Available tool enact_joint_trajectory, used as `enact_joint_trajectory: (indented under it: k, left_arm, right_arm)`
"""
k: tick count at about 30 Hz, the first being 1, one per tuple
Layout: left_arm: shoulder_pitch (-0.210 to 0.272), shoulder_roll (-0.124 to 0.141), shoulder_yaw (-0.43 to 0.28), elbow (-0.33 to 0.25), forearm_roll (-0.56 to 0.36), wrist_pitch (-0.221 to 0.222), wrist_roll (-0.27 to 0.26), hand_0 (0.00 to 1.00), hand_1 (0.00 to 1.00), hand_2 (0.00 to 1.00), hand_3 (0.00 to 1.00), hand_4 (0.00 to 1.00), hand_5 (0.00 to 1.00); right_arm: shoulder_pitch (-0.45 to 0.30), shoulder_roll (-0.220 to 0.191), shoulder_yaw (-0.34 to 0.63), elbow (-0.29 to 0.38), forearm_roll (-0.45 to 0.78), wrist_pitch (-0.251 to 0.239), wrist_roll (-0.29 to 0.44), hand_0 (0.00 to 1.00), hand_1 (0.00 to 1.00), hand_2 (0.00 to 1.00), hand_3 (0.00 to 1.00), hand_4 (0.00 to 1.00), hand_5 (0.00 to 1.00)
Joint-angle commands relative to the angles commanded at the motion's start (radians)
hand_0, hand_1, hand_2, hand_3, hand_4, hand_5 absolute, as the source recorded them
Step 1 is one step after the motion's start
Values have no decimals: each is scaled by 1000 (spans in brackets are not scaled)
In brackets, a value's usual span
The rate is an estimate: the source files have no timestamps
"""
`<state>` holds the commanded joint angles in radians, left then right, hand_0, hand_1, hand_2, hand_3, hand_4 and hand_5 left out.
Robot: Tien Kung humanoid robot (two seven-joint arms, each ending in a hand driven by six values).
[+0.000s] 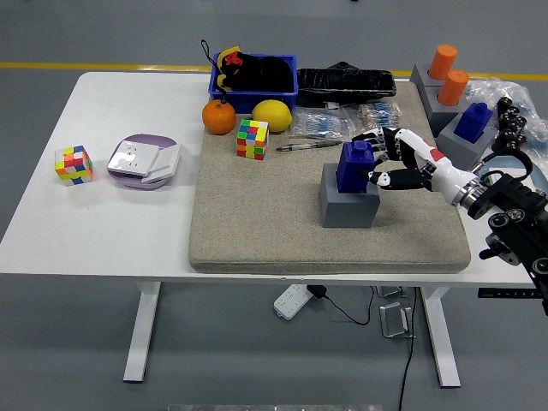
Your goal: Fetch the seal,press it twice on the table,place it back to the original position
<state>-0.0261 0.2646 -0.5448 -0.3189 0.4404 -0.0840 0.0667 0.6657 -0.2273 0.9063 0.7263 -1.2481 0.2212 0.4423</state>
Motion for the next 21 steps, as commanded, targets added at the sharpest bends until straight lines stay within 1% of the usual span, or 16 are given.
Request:
enact_joint_trajectory:
  k: [6,21]
  left_arm:
    - [1,0,4,3,-3,-1,1,847,830,804,859,856,471]
    - [0,1,6,1,-3,-2,1,848,830,805,860,858,474]
  right_arm:
    - [-1,-5,-4,1,1,2,0,451,381,404,442,512,2]
    - [-5,-1,-21,-2,6,2,2,449,381,402,441,519,2]
